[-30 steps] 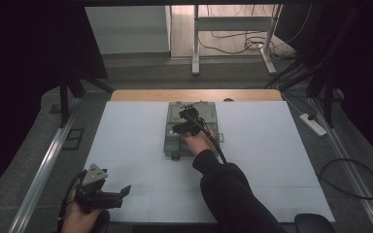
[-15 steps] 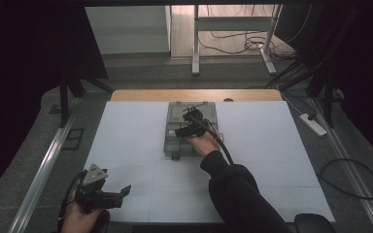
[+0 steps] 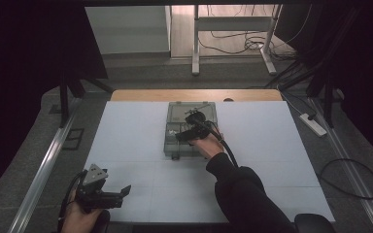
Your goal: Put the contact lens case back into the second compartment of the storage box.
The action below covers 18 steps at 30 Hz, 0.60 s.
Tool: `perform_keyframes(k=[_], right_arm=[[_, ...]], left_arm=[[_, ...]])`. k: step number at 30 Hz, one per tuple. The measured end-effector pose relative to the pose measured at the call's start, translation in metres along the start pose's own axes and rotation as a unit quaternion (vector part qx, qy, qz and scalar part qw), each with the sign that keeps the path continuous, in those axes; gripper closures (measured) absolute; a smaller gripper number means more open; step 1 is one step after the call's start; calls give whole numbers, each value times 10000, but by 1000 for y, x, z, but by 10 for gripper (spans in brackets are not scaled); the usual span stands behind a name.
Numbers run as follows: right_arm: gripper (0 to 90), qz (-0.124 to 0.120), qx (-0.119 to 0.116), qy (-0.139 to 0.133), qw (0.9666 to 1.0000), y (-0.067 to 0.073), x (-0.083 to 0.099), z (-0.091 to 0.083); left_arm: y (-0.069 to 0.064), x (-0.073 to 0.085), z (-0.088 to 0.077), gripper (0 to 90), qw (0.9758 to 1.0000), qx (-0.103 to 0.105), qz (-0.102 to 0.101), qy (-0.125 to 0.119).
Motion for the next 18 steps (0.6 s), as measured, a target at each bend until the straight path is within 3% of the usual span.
perform_keyframes(k=[3, 18], right_arm=[[84, -139, 16, 52, 9999, 1, 3, -1], [34, -318, -5, -35, 9995, 0, 9, -13]], left_arm=[[0, 0, 0, 16, 10000, -2, 1, 3], [0, 0, 0, 16, 10000, -5, -7, 10]])
Point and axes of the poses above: each handheld gripper's, and its own axes: z roughly forward along the jaws, x roughly out of its underside, y roughly to its left, the point moved 10 cm from there along z, roughly forward along the jaws, and after that the axes turned 12 degrees about x, right-handed, at the moved point
